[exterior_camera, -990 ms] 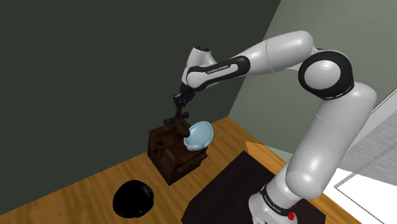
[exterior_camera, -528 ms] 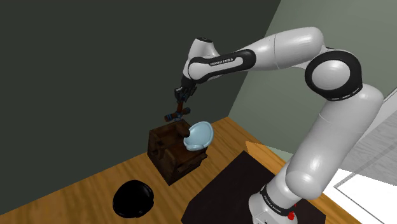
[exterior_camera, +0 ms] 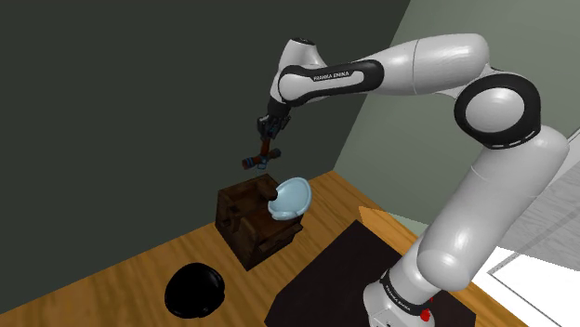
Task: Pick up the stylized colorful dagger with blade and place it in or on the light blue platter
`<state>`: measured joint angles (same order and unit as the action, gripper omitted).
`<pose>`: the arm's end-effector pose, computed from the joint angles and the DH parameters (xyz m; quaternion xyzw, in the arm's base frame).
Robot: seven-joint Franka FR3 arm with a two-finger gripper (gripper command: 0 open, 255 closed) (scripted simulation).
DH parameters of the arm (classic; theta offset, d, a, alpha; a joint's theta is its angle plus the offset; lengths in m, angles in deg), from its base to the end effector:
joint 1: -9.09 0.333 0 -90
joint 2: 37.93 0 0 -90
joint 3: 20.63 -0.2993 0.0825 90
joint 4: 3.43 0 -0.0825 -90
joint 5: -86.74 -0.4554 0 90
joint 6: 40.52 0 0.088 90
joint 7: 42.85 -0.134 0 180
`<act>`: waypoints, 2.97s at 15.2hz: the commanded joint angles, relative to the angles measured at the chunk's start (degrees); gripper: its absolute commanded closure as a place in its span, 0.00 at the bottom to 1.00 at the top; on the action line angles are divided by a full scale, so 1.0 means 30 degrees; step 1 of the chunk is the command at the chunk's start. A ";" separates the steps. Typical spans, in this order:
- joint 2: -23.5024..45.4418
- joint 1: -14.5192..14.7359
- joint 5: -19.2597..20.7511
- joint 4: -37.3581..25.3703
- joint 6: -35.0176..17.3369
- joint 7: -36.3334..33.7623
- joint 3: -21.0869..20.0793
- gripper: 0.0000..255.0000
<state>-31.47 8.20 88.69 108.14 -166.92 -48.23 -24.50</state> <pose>0.6622 0.0321 0.3604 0.9972 -0.0123 0.0737 0.0053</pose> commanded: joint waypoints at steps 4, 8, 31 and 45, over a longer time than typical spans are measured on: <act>-0.0366 0.0000 -0.0054 -0.0860 0.1225 0.0047 -0.0009 1.00; -0.0599 -0.0002 -0.0089 -0.1606 0.2203 0.0084 -0.0013 1.00; -1.1292 -0.0385 -0.0676 0.7861 0.3401 0.1561 0.0801 1.00; -1.0368 -0.0393 -0.0668 1.0765 -0.0427 0.1518 0.0758 1.00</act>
<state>-62.73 7.12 86.61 139.39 -167.45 -43.77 -22.35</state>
